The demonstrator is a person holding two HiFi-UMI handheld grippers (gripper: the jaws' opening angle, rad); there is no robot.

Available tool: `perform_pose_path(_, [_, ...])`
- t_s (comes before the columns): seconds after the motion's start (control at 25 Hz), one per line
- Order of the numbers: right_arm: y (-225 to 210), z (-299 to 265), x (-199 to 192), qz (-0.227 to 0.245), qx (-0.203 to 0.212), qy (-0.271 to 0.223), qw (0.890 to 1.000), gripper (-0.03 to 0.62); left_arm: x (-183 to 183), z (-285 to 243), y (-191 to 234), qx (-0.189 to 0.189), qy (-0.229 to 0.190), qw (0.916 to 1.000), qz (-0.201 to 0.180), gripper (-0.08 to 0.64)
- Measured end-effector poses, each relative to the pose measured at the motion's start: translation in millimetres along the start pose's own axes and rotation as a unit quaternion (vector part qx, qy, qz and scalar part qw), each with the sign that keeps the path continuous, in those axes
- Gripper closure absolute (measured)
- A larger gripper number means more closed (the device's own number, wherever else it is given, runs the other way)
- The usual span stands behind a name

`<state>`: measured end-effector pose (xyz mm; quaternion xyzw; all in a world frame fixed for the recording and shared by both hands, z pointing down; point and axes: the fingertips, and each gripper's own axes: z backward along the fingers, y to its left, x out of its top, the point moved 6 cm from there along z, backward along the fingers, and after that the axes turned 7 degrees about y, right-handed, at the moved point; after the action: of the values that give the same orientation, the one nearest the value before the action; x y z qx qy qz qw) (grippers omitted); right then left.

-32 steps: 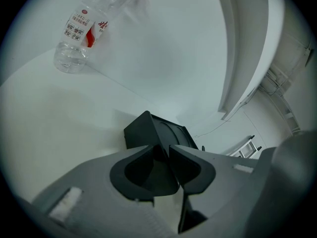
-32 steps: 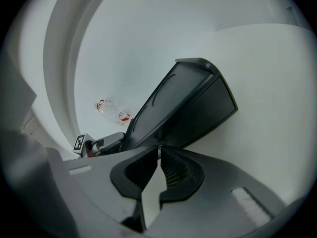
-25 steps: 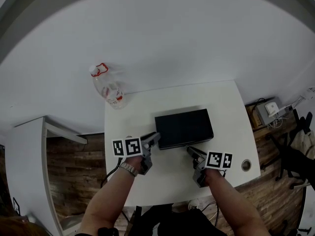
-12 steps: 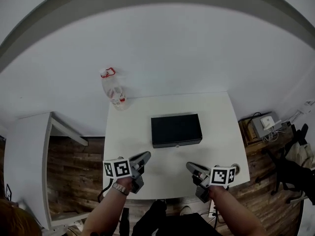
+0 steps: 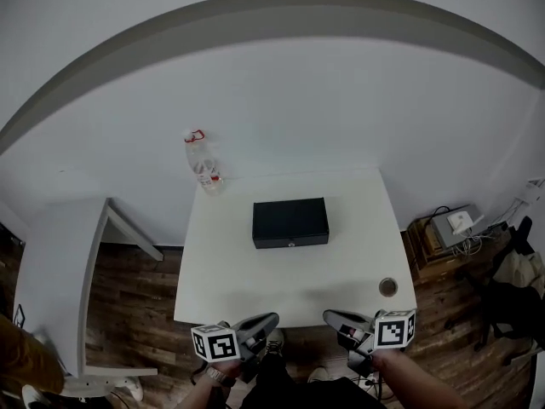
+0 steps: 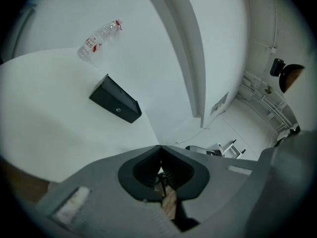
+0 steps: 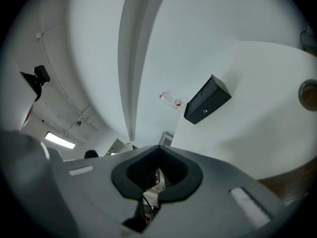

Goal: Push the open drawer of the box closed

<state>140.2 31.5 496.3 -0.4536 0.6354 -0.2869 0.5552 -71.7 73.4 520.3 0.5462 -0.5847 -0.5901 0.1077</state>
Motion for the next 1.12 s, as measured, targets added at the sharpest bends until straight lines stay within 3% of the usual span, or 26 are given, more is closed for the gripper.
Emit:
perform_pose_path(0.28, [26.6, 40.1, -57.0, 0.01, 0.024, 0.024, 0.999, 0.588, -95.1, 13.9, -60.1, -0.055, 0.048, 0.9971, 0.021, 0.56])
perform_pose_path(0.44, [35.7, 51.6, -80.3, 0.013, 0.034, 0.031, 0.999, 0.589, -122.4, 15.3, -78.6, -0.087, 0.059, 0.9941, 0.027, 0.561])
perform_pose_path(1.12, [48.7, 66.8, -105.7, 0.01, 0.051, 0.032, 0.998, 0.589, -133.8, 9.9, -92.3, -0.087, 0.045, 0.9952, 0.007, 0.561])
